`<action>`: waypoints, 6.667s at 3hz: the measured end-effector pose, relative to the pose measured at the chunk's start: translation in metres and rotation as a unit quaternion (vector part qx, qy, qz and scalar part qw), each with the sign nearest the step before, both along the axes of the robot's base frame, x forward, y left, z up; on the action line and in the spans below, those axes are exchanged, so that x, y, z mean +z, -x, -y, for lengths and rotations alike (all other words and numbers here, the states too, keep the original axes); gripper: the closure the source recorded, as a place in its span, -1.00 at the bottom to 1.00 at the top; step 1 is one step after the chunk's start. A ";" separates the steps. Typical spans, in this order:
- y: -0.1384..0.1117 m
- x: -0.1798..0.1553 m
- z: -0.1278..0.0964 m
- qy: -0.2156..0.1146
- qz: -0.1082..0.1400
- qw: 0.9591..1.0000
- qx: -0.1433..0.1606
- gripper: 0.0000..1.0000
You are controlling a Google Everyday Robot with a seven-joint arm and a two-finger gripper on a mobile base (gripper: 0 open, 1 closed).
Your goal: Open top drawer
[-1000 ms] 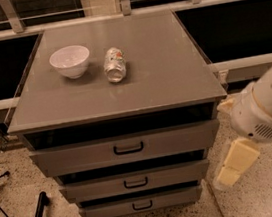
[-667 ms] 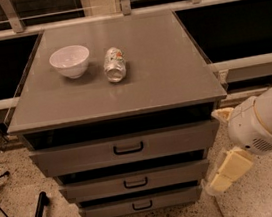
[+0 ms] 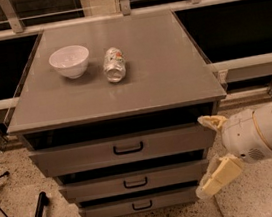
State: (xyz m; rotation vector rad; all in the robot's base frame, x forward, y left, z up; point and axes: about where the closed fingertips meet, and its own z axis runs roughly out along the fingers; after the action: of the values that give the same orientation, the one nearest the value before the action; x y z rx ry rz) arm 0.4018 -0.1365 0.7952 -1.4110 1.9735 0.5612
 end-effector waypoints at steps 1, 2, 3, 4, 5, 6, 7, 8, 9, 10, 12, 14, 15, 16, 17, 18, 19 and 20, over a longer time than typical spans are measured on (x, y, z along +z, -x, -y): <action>0.000 0.000 0.000 0.000 0.001 1.000 0.000 -1.00; 0.000 -0.005 -0.009 0.011 0.018 0.999 0.031 -1.00; -0.006 -0.021 -0.028 0.039 0.048 0.994 0.093 -1.00; -0.012 -0.035 -0.039 0.065 0.062 0.988 0.123 -1.00; -0.028 -0.055 -0.049 0.107 0.077 0.982 0.136 -1.00; -0.043 -0.066 -0.052 0.129 0.088 0.979 0.131 -1.00; -0.061 -0.074 -0.055 0.142 0.101 0.977 0.125 -1.00; -0.075 -0.079 -0.059 0.147 0.114 0.975 0.124 -1.00; -0.086 -0.082 -0.063 0.150 0.123 0.973 0.124 -1.00; -0.096 -0.090 -0.066 0.157 0.122 0.972 0.127 -1.00; -0.111 -0.114 -0.068 0.194 0.102 0.967 0.134 -1.00; -0.113 -0.137 -0.060 0.215 0.055 0.965 0.138 -1.00; -0.108 -0.141 -0.052 0.211 0.021 0.967 0.137 -1.00; -0.100 -0.138 -0.048 0.202 -0.007 0.970 0.139 -1.00; -0.090 -0.130 -0.046 0.191 -0.027 0.971 0.143 -1.00; -0.076 -0.119 -0.047 0.177 -0.042 0.972 0.150 -1.00; -0.057 -0.110 -0.047 0.161 -0.065 0.972 0.159 -1.00; -0.046 -0.107 -0.047 0.154 -0.084 0.970 0.168 -1.00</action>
Offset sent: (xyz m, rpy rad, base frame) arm 0.0018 0.0217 -0.0186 -0.0564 -0.0969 0.1719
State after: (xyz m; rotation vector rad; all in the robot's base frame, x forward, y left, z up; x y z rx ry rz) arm 0.4478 -0.0896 0.6884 -1.9712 2.0292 0.5541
